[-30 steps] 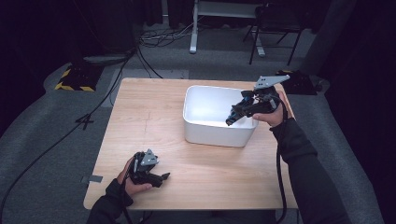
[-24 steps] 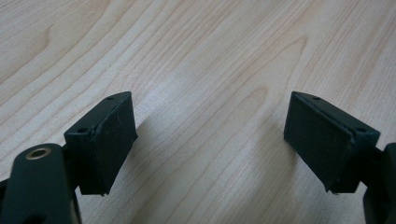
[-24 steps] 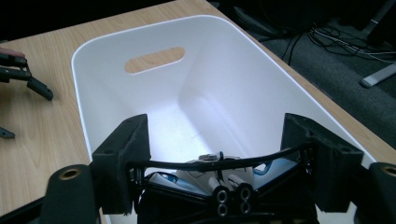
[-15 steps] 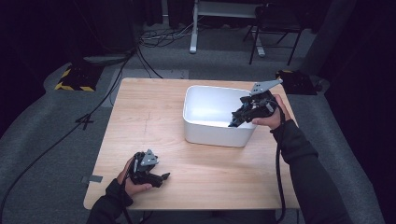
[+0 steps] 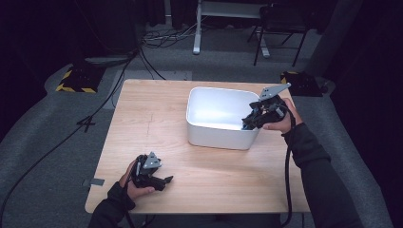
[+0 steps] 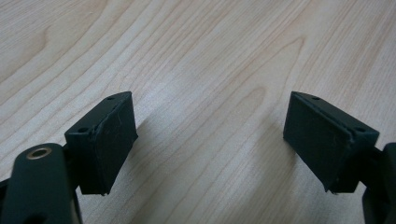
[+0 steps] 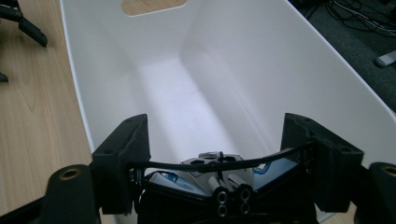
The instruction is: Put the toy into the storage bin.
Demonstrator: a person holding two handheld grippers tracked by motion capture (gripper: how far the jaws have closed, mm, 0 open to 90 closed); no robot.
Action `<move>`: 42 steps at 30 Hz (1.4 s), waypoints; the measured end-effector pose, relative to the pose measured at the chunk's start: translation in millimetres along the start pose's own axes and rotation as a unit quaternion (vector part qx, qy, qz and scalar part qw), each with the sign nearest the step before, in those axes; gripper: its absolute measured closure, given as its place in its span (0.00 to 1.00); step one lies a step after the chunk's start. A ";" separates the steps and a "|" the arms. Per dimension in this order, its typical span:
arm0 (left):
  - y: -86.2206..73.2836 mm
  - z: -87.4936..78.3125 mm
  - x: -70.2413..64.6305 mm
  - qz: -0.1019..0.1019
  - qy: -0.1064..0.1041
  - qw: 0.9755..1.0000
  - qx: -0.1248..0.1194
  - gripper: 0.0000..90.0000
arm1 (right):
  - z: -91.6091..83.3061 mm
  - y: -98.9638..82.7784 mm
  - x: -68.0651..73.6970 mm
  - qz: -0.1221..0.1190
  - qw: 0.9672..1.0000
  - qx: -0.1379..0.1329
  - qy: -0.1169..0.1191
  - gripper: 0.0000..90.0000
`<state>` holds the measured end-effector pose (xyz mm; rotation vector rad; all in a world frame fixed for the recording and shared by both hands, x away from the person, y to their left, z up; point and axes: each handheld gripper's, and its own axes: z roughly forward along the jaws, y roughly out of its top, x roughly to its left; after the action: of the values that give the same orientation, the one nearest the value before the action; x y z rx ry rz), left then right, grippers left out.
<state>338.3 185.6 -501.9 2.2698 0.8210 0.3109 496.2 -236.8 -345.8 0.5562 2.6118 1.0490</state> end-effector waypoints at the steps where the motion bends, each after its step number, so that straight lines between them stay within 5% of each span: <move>1: 0.0 0.0 0.0 0.000 0.000 1.000 0.000 0.19 | 0.0 -0.8 0.1 0.001 1.000 0.004 0.000 0.28; 22: -0.1 1.1 -0.6 -0.008 -0.009 1.000 0.000 0.19 | 7.3 -4.6 2.3 -0.021 0.999 0.043 0.008 0.27; 30: 0.0 0.9 -0.6 -0.009 -0.009 1.000 0.000 0.19 | 12.4 0.0 3.6 -0.026 0.996 0.081 0.010 0.27; 42: -0.1 1.0 -0.7 -0.010 -0.009 1.000 0.000 0.19 | 21.9 4.7 6.0 -0.049 0.986 0.157 0.007 0.27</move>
<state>338.2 184.6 -502.7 2.2592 0.8324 0.2804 500.4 -217.7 -358.5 0.4803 2.8035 0.6170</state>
